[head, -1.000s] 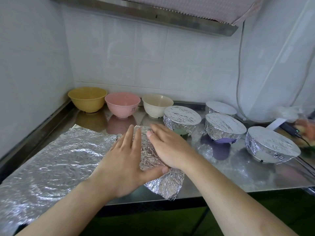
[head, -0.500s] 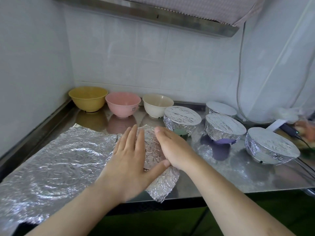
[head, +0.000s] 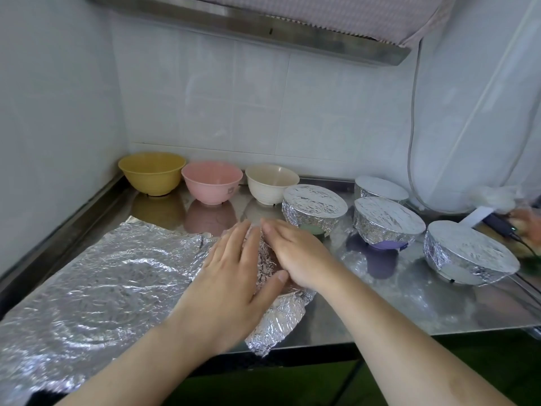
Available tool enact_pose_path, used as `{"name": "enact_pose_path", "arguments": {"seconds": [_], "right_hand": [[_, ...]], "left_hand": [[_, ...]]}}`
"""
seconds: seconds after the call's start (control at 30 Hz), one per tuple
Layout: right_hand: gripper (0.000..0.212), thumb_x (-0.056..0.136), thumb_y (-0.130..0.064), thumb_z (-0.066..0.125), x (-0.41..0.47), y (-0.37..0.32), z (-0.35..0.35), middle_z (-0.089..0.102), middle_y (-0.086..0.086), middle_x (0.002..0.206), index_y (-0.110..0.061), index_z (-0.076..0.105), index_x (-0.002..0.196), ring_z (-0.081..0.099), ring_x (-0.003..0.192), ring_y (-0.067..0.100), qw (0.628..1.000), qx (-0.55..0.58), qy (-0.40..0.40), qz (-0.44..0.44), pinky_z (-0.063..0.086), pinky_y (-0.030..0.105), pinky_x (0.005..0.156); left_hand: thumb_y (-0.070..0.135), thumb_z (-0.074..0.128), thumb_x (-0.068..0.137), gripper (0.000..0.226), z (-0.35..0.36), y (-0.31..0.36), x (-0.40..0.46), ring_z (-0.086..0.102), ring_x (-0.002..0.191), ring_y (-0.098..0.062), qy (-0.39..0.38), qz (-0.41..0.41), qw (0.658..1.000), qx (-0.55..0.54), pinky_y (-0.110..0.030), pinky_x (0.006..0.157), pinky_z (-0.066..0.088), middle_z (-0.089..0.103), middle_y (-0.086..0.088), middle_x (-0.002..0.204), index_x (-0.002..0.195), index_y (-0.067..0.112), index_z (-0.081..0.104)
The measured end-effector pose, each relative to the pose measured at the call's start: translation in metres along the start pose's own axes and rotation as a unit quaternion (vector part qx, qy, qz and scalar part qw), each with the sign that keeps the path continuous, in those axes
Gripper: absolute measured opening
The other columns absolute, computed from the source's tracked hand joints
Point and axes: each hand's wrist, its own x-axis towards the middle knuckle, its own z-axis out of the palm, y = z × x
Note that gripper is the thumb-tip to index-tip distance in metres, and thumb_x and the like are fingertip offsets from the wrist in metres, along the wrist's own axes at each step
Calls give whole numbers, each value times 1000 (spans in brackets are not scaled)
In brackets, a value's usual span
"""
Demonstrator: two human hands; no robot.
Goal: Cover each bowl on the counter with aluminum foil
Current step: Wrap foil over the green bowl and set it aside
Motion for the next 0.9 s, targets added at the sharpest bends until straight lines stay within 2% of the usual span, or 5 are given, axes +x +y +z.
{"name": "enact_pose_path", "arguments": {"seconds": [0.2, 0.33, 0.47, 0.73, 0.9], "right_hand": [[50, 114, -47, 27, -4, -2, 3, 56, 0, 152, -24, 60, 144, 50, 140, 20, 999, -13, 21, 31, 34, 32, 108], [54, 112, -53, 24, -1, 0, -1, 67, 4, 109, -21, 67, 100, 63, 109, 25, 995, -58, 58, 58, 49, 45, 100], [52, 112, -51, 29, 4, 0, 1, 55, 0, 152, -22, 57, 145, 47, 142, 20, 996, -64, 60, 19, 34, 36, 117], [46, 117, -26, 21, -3, -1, 8, 55, 13, 144, -6, 53, 143, 44, 138, 26, 996, 17, 49, 73, 32, 33, 105], [49, 110, -53, 26, -1, -1, 6, 65, 4, 114, -21, 63, 103, 60, 110, 27, 993, -75, 77, 51, 49, 49, 103]], "left_hand": [[59, 26, 105, 80, 8, -20, 2, 18, 158, -30, 13, 1, 1000, 3, -47, 128, 22, 27, -18, 166, 160, 1, 27], [59, 20, 101, 80, 1, -22, 6, 17, 157, -27, 25, -40, 999, -18, -46, 127, 24, 25, -14, 166, 159, 4, 26], [62, 25, 106, 80, 2, -2, 3, 4, 159, -20, 35, -47, 997, -49, -27, 126, 1, 13, -10, 171, 164, 7, 13], [69, 18, 97, 94, 10, -14, 3, -1, 160, -21, 25, -57, 997, -43, -25, 125, -2, 7, -13, 172, 164, 3, 10], [52, 34, 106, 77, 5, -10, 7, 7, 159, -18, 23, -123, 982, -143, -24, 124, 8, 14, -9, 171, 163, 5, 15]]}}
